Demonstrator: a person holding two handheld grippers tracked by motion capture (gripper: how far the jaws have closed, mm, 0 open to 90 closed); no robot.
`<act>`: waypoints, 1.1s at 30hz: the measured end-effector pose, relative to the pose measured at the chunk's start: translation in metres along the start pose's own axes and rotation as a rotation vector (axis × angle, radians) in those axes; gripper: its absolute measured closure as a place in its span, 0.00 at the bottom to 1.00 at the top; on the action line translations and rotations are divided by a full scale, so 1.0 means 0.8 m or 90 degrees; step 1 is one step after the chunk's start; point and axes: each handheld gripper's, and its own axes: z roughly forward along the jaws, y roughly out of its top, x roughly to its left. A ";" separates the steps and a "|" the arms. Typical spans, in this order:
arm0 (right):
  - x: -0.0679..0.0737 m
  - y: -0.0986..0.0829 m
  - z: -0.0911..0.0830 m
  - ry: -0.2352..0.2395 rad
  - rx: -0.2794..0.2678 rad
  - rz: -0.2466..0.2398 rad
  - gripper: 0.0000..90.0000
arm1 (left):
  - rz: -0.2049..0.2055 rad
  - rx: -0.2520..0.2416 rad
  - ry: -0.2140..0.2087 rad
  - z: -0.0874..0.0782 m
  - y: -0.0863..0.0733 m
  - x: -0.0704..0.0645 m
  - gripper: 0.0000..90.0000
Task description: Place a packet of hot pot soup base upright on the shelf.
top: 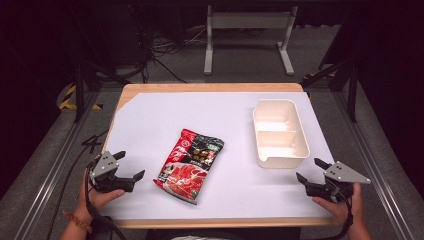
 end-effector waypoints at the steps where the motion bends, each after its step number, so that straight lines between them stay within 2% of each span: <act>1: 0.000 0.000 0.000 0.000 0.001 0.002 0.24 | -0.005 0.005 -0.004 0.002 -0.001 -0.001 0.08; 4: 0.001 0.001 0.000 -0.007 0.005 -0.005 0.24 | -0.012 -0.007 -0.025 0.003 0.000 -0.006 0.07; 6: 0.002 0.003 -0.002 -0.006 0.002 -0.005 0.24 | -0.002 -0.007 -0.038 0.002 0.000 -0.011 0.07; 7: 0.003 0.005 -0.003 -0.003 0.001 -0.004 0.24 | 0.005 -0.005 -0.040 0.003 -0.001 -0.012 0.07; 12: 0.012 0.011 -0.004 0.010 0.010 -0.020 0.29 | 0.003 -0.008 -0.049 0.003 -0.001 -0.013 0.08; 13: 0.016 0.014 -0.005 0.025 0.008 -0.029 0.33 | 0.002 -0.011 -0.051 0.003 0.000 -0.014 0.08; 15: 0.019 0.015 -0.004 0.035 0.010 -0.033 0.34 | 0.003 -0.012 -0.050 0.003 0.001 -0.014 0.08; 16: 0.025 0.018 -0.002 0.054 0.019 -0.043 0.35 | 0.004 -0.010 -0.051 0.005 0.001 -0.014 0.08; 18: 0.029 0.019 -0.001 0.059 0.021 -0.049 0.35 | 0.002 -0.005 -0.054 0.006 0.001 -0.015 0.08; 20: 0.037 0.024 -0.001 0.076 0.021 -0.057 0.37 | 0.004 -0.002 -0.053 0.006 0.001 -0.016 0.08; 21: 0.047 0.031 -0.001 0.097 0.020 -0.065 0.37 | 0.005 0.000 -0.053 0.006 0.001 -0.016 0.08; 23: 0.052 0.034 0.000 0.104 0.020 -0.072 0.38 | 0.004 -0.002 -0.052 0.005 0.001 -0.016 0.08; 27: 0.077 0.051 0.007 0.136 0.033 -0.090 0.38 | 0.000 -0.003 -0.056 0.004 0.000 -0.016 0.08; 33: 0.096 0.074 0.015 0.180 0.022 -0.097 0.37 | 0.000 -0.003 -0.068 0.005 -0.001 -0.016 0.08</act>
